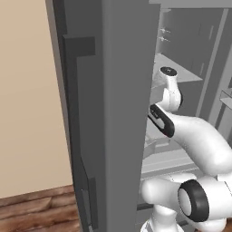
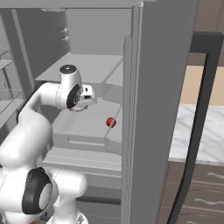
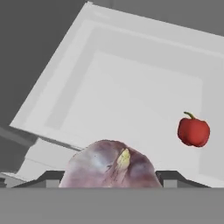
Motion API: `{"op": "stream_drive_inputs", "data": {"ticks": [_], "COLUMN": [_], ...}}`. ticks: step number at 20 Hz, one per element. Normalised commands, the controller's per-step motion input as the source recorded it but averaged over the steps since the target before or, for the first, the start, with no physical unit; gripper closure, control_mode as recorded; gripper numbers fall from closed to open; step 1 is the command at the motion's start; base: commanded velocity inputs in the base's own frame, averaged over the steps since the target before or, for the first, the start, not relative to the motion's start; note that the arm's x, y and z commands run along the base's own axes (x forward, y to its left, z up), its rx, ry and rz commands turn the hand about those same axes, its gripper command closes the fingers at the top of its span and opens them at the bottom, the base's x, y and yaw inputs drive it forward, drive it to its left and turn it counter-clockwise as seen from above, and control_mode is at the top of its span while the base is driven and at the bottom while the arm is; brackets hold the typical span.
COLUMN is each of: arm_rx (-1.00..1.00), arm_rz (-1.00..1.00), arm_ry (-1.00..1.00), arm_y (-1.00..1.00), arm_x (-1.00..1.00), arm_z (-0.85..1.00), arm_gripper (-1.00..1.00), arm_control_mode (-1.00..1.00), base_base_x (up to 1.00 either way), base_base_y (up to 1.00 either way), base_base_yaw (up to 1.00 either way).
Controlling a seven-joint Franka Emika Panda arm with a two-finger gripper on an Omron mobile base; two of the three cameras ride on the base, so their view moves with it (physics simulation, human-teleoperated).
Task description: Retrieve the bottle and the shaker from the cabinet and place them next to the mixing bowl on the counter. Then add garlic from the fridge to the mixing bowl.
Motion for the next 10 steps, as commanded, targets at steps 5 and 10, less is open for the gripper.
{"op": "stream_drive_inputs", "data": {"ticks": [5,10], "arm_rx": [0.0,0.0], "arm_rz": [-0.01,0.0], "arm_ry": [-0.13,-0.22], "arm_y": [-0.31,-0.08], "arm_x": [-0.76,-0.97], "arm_z": [0.95,0.89], "arm_gripper": [1.0,1.0], "arm_control_mode": [-1.0,-1.0], "base_base_x": [0.0,0.0], "base_base_y": [0.0,0.0], "base_base_yaw": [0.0,0.0]}}
